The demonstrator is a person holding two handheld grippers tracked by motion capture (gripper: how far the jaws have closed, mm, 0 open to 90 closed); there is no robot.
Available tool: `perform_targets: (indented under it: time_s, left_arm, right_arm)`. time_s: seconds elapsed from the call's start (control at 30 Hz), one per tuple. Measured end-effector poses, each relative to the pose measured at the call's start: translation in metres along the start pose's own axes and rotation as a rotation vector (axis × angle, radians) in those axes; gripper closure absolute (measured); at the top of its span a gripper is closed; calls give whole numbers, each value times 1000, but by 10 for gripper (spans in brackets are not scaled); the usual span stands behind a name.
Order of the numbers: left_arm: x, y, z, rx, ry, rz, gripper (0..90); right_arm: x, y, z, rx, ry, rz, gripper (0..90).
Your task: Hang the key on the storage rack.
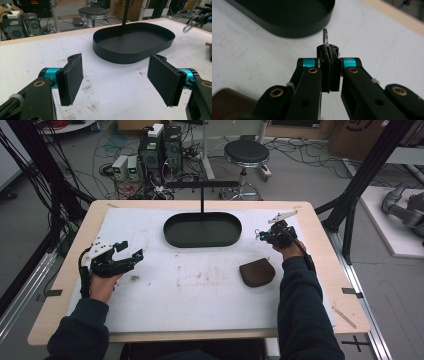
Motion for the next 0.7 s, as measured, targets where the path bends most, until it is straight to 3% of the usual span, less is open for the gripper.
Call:
perform_targets:
  time_s: [0.23, 0.33, 0.37, 0.47, 0.57, 0.7]
  left_arm:
    - [1, 0, 0, -5, 3, -5, 286]
    - [1, 1, -1, -9, 2, -3, 286]
    - [1, 1, -1, -9, 2, -3, 286]
    - [1, 1, -2, -8, -1, -5, 286]
    - [0, 1, -2, -10, -5, -5, 286]
    - [1, 1, -1, -10, -7, -12, 286]
  right_arm:
    - [12, 42, -19, -114, 0, -54, 900]
    - [19, 69, -22, -158, 3, -91, 900]
    - [19, 69, -22, -158, 3, -91, 900]
    - [25, 93, -18, -191, 13, -146, 900]
    - [25, 104, -12, -190, 17, -164, 900]
    - [19, 120, -1, -237, 42, -164, 900]
Point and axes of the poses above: each handheld gripper's, and its own axes: z roughly forward along the jaws, y roughly out of its top, x roughly to its left, the point moved 3 cm from there along z, roughly forward along the jaws
